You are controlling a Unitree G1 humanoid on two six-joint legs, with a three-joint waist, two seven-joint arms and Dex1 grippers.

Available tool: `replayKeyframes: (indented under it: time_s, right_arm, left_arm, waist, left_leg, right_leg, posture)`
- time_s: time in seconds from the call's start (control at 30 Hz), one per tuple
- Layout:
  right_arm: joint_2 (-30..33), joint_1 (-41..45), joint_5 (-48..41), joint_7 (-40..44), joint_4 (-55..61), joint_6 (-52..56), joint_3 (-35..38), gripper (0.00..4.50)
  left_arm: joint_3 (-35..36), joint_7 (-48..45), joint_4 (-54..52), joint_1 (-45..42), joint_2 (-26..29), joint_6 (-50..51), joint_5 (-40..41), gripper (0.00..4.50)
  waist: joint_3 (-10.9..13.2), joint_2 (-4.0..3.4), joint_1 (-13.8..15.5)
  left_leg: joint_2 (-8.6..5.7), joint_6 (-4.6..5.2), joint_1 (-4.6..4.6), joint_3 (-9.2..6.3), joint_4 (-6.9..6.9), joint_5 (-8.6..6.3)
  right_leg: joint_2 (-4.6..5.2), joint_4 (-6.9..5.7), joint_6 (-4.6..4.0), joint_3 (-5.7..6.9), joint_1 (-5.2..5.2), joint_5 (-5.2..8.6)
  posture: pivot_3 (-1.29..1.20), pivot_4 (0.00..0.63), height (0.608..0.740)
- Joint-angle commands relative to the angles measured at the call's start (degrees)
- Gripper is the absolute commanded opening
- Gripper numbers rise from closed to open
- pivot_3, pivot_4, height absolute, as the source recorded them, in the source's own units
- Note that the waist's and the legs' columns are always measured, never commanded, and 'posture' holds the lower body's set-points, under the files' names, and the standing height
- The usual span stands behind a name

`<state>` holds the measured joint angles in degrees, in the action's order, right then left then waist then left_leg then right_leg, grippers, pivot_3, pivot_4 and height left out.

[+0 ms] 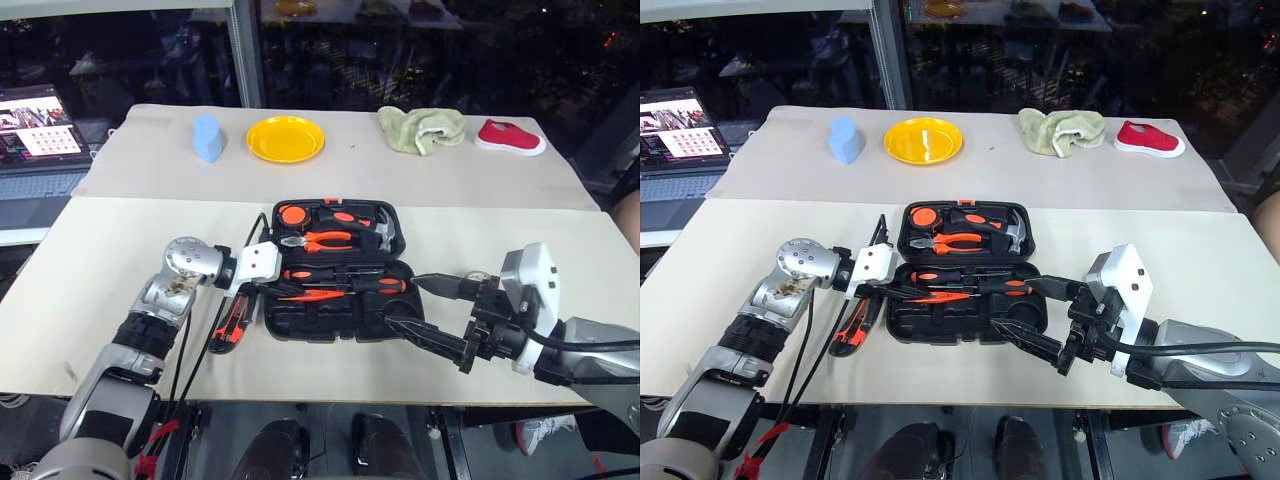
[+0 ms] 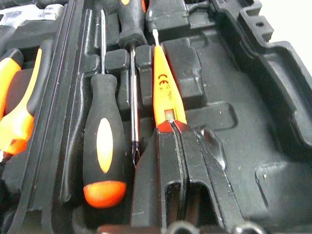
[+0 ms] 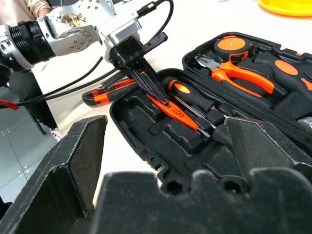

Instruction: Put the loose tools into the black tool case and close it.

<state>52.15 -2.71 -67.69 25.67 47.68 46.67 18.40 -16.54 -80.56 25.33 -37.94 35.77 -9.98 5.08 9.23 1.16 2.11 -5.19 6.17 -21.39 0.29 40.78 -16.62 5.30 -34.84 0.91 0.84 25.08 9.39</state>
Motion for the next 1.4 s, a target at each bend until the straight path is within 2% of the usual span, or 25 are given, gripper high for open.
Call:
replayKeyframes:
  time_s: [0.03, 0.13, 0.27, 0.5, 0.53, 0.67, 0.87, 1.4]
  right_arm:
    - [-0.5, 0.3, 0.2, -0.1, 0.6, -1.3, 0.0, 4.5]
    - [-0.7, 0.3, 0.5, 0.1, 0.5, -1.3, -0.3, 4.5]
    - [-1.1, -0.1, 1.2, 0.3, 0.5, -1.4, -0.7, 4.5]
    - [-1.4, -0.6, 1.5, 0.4, 0.6, -1.5, -0.7, 4.5]
    - [-1.5, -0.6, 1.5, 0.4, 0.6, -1.5, -0.8, 4.5]
    - [-1.8, -0.6, 1.2, -0.1, 0.8, -1.5, -0.8, 4.5]
    - [-1.5, -1.2, 0.7, -0.1, 1.0, -1.4, 0.2, 4.5]
    - [-1.5, -1.2, 0.2, -0.7, 1.1, -1.4, -0.1, 4.5]
  left_arm:
    - [-1.9, -1.6, 2.6, 1.1, 1.4, 0.9, -3.0, 0.01]
    - [-1.1, -2.4, 2.7, 0.5, 1.1, 1.1, -1.7, 0.01]
    - [1.2, -4.0, -0.7, -1.5, -0.2, 8.9, 3.3, 0.01]
    - [2.0, -5.4, -6.7, -3.7, -1.7, 15.5, 6.5, 0.01]
    - [2.0, -5.3, -7.0, -3.7, -1.9, 15.6, 6.4, 0.01]
    - [0.3, -3.2, -6.6, -2.8, -4.3, 13.2, 4.0, 0.01]
    - [-0.9, -1.0, -3.4, -2.8, -6.3, 9.6, 1.1, 0.01]
    - [-3.0, 0.3, 4.4, -2.2, -7.3, 2.6, -2.8, 0.01]
  waist:
    - [0.0, 0.0, 0.0]
    - [0.0, 0.0, -0.1]
    - [0.0, 0.0, -0.1]
    - [0.0, 0.03, 0.2]
    - [0.0, 0.03, 0.2]
    - [0.0, 0.03, 0.2]
    - [0.0, 0.04, 0.1]
    - [0.0, 0.04, 0.2]
  left_leg:
    - [0.0, 0.0, 0.0, 0.0, 0.0, 0.0]
    - [0.0, 0.0, 0.0, 0.01, 0.0, 0.0]
    - [0.01, 0.0, -0.05, 0.01, -0.02, 0.0]
    - [-0.02, -0.02, -0.59, -0.01, 0.04, 0.02]
    - [-0.03, -0.25, -0.71, 0.0, 0.06, 0.16]
    - [-0.07, -0.42, -1.03, 0.03, 0.06, 0.26]
    - [-0.07, -0.38, -1.12, 0.03, 0.06, 0.24]
    - [-0.07, -0.27, -0.97, 0.02, 0.07, 0.18]
  right_leg:
    - [0.0, 0.0, 0.0, 0.0, -0.01, 0.0]
    - [-0.01, -0.01, 0.0, 0.0, -0.02, 0.0]
    - [-0.01, -0.02, 0.0, -0.01, 0.01, 0.0]
    - [-0.02, 0.0, 0.0, 0.08, 0.43, -0.01]
    - [-0.02, -0.01, -0.01, 0.08, 0.56, -0.01]
    - [-0.01, -0.06, -0.02, 0.02, 0.96, -0.02]
    - [0.0, -0.04, -0.03, -0.01, 1.02, -0.03]
    - [0.01, -0.07, -0.03, -0.01, 0.89, -0.04]
  posture:
    - [0.0, 0.15, 0.74]
    - [0.0, 0.15, 0.74]
    - [0.0, 0.15, 0.74]
    - [0.0, 0.15, 0.74]
    - [0.0, 0.15, 0.74]
    - [0.0, 0.15, 0.74]
    - [0.0, 0.15, 0.74]
    - [0.0, 0.15, 0.74]
